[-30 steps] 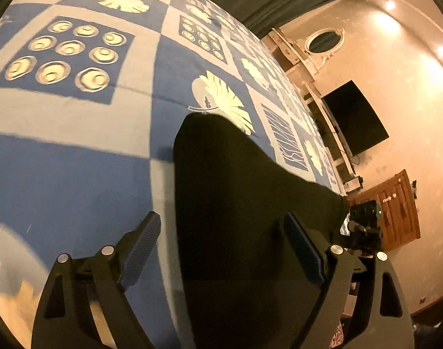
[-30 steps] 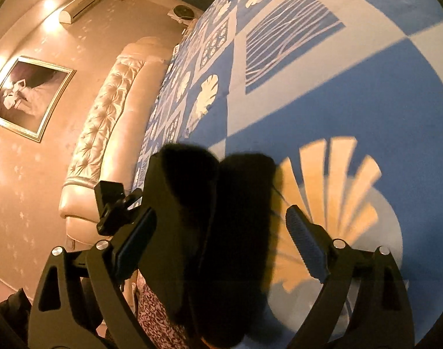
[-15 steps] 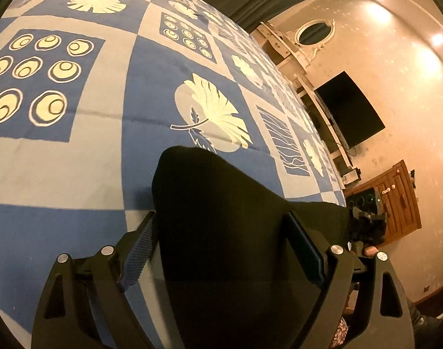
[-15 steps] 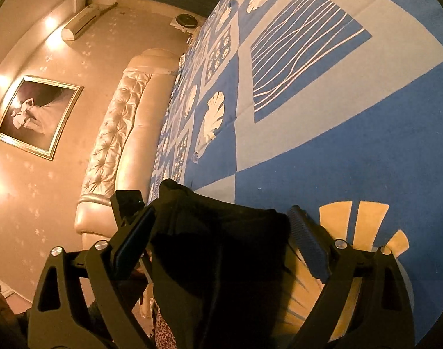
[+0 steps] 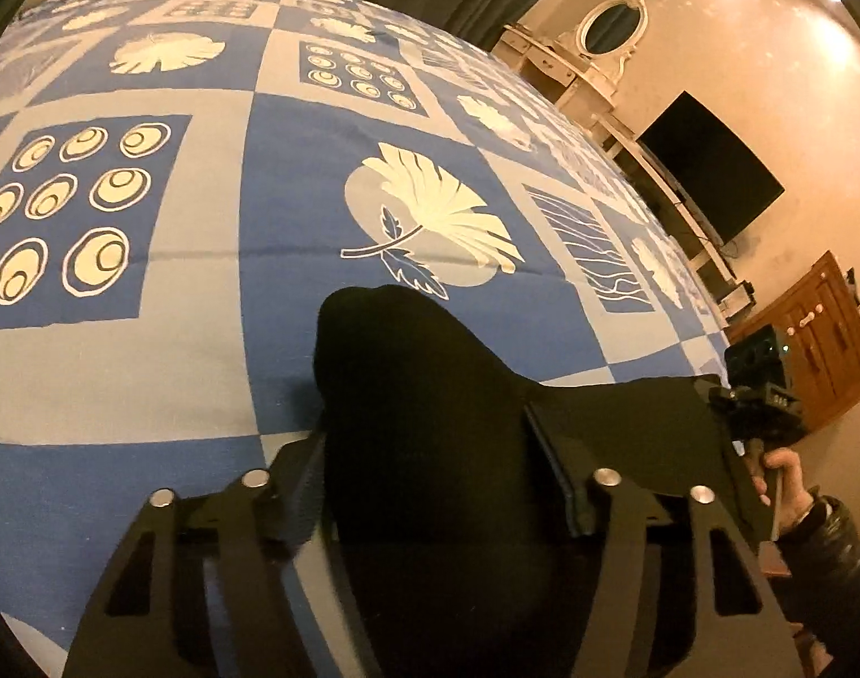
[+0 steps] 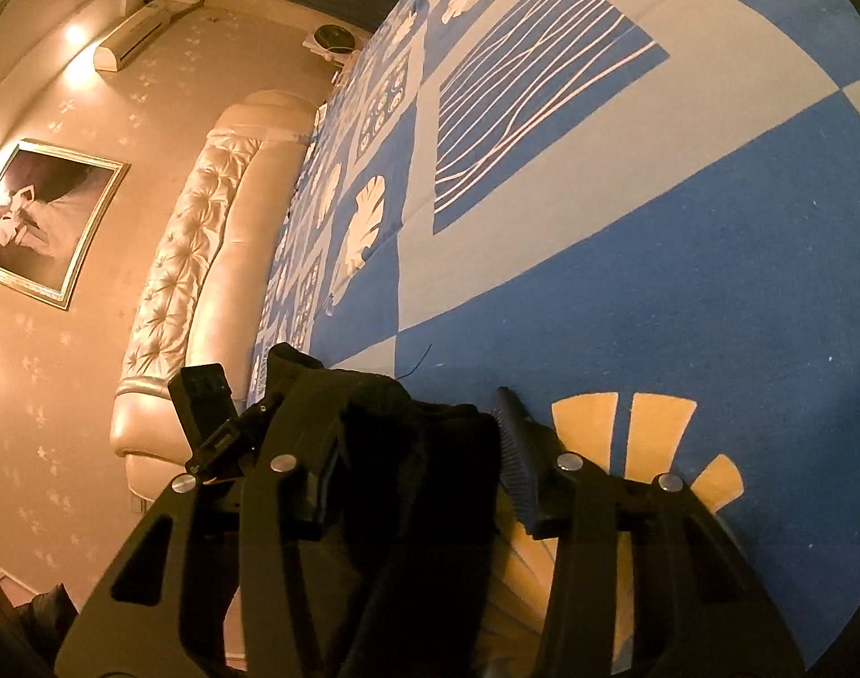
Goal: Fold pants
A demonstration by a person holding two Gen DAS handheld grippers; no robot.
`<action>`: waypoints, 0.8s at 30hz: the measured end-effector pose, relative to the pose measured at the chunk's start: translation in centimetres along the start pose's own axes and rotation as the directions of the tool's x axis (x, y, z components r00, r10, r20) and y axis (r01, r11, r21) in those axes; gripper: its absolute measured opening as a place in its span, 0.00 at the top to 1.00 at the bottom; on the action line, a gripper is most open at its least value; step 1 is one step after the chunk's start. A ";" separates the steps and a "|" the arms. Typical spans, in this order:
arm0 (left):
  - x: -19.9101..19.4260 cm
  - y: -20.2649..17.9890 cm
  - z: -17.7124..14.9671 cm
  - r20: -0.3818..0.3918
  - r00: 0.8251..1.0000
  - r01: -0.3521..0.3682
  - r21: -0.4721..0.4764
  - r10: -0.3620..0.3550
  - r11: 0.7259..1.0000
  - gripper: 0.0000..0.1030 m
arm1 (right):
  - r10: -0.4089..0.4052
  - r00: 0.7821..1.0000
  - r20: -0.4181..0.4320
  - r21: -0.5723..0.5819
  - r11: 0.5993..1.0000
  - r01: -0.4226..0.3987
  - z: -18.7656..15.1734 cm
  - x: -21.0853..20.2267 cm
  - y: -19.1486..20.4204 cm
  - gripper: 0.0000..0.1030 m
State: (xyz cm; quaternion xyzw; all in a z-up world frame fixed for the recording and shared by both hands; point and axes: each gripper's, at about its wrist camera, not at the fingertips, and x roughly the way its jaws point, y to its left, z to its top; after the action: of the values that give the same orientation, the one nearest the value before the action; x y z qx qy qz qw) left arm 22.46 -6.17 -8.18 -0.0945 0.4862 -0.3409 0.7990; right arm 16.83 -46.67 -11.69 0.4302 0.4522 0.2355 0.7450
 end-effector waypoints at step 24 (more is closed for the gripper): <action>0.2 -0.2 0.1 0.015 0.999 -0.044 0.015 0.044 0.999 0.45 | 0.003 0.999 0.034 -0.010 1.000 -0.002 -0.3 -0.2 -0.2 0.61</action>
State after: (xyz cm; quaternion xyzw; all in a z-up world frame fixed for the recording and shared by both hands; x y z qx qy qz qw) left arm 22.47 -6.51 -8.18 -0.0802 0.4797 -0.3261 0.8106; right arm 16.44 -46.77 -11.87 0.4311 0.4377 0.2312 0.7544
